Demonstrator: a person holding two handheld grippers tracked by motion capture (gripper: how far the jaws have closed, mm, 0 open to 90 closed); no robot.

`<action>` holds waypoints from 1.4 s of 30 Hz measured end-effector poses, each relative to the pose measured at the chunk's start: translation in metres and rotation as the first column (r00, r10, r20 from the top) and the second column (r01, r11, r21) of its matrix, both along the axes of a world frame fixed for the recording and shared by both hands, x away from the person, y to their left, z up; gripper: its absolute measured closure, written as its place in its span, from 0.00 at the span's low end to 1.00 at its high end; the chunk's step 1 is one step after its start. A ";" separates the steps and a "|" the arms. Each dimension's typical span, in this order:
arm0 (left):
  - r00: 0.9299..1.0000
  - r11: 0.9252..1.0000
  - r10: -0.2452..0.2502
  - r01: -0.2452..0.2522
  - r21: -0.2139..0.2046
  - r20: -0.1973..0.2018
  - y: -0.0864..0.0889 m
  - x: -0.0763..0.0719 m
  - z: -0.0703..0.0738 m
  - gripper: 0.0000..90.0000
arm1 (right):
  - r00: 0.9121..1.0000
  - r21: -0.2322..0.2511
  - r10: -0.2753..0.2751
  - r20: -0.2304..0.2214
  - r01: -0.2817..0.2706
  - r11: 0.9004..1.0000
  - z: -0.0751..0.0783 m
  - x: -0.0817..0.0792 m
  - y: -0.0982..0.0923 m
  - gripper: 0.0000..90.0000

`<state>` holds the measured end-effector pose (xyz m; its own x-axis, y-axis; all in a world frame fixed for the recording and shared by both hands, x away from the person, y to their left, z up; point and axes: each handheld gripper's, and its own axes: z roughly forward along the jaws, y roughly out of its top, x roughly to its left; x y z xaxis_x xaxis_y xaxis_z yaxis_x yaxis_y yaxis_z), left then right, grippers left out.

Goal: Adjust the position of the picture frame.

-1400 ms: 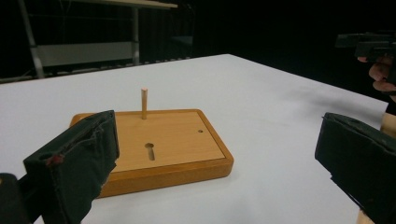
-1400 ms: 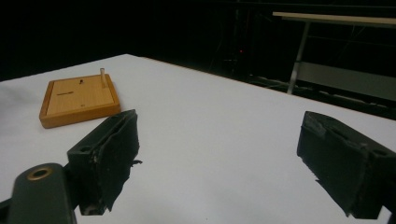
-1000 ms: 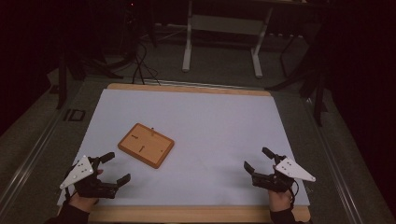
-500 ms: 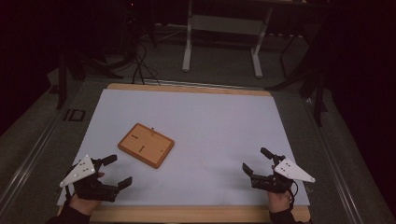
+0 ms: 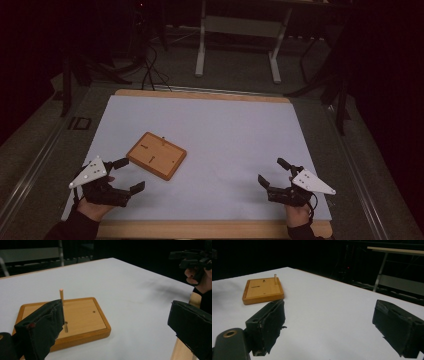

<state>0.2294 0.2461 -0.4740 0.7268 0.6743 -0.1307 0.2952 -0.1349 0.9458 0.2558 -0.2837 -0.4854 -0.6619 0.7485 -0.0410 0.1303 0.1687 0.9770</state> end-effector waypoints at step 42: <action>0.996 0.996 0.025 -0.018 0.083 -0.087 -0.016 0.089 -0.017 0.05 | 0.999 -0.004 0.035 -0.004 -0.035 0.999 -0.005 0.003 0.004 0.12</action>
<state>0.3180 0.2298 -0.4915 0.7002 0.7008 -0.1365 0.3801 -0.2040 0.9022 0.2591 -0.2800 -0.4900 -0.6878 0.7248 -0.0413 0.1279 0.1770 0.9759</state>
